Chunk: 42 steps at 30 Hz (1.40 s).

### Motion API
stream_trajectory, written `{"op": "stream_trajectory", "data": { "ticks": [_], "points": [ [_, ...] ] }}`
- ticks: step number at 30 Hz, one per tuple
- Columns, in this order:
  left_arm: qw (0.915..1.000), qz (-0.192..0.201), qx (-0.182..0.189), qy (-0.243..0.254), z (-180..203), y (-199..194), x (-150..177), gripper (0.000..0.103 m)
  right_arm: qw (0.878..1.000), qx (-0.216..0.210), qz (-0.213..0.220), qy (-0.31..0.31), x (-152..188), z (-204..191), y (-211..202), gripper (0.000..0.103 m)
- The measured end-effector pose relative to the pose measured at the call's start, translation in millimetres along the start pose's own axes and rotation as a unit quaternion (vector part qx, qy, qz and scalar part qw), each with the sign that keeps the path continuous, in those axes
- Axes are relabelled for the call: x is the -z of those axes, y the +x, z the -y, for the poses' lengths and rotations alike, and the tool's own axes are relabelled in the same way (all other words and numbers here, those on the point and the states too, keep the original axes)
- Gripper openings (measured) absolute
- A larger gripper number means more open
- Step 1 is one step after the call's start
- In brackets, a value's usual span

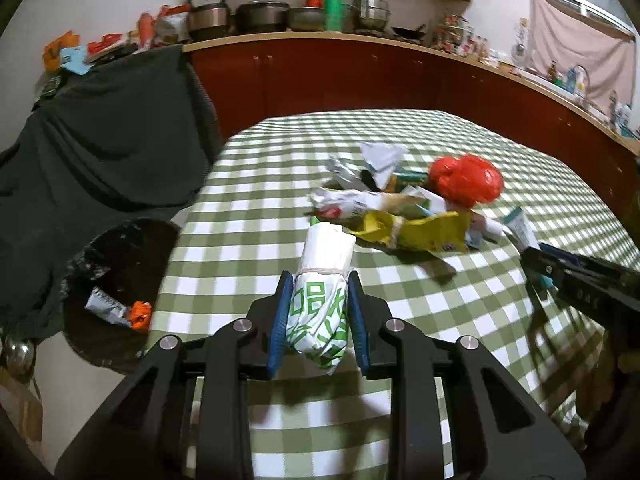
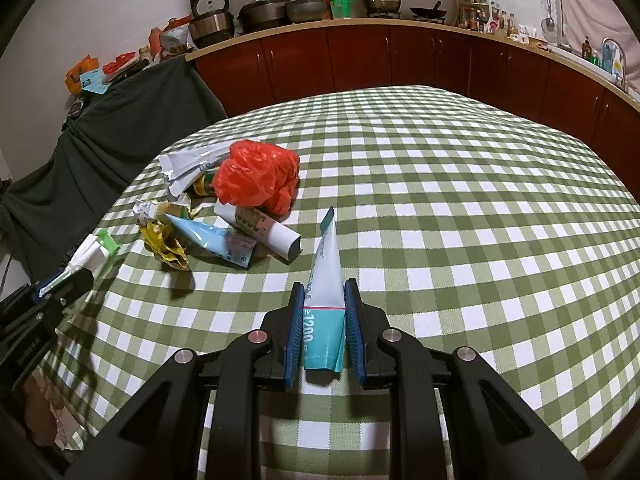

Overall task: Collect trash
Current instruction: 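Carry the wrapper and the tube over the black bin with both grippers, then open both grippers to drop the wrapper and tube into the bin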

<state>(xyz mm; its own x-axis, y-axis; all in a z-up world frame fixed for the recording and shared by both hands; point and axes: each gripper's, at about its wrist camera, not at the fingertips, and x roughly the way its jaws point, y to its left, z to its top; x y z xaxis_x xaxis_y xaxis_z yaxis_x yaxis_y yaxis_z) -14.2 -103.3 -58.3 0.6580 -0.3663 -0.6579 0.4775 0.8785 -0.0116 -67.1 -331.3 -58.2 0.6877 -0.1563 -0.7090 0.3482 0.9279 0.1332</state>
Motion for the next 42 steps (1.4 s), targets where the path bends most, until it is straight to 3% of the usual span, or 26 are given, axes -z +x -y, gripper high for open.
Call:
{"op": "stream_trajectory", "data": {
  "ticks": [13, 23, 42],
  "points": [
    [0.9943, 0.027, -0.085, -0.058, -52, -28, -16, 0.027, 0.999, -0.027, 0.031, -0.035, -21, -38, -17, 0.022],
    [0.9811, 0.039, -0.154, -0.111, -113, -45, -22, 0.027, 0.991, -0.088, 0.048, -0.089, -46, -103, -13, 0.022],
    [0.9618, 0.044, -0.221, -0.156, -177, -49, -16, 0.027, 0.970, -0.174, 0.087, -0.146, -70, -197, -9, 0.022]
  ]
}}
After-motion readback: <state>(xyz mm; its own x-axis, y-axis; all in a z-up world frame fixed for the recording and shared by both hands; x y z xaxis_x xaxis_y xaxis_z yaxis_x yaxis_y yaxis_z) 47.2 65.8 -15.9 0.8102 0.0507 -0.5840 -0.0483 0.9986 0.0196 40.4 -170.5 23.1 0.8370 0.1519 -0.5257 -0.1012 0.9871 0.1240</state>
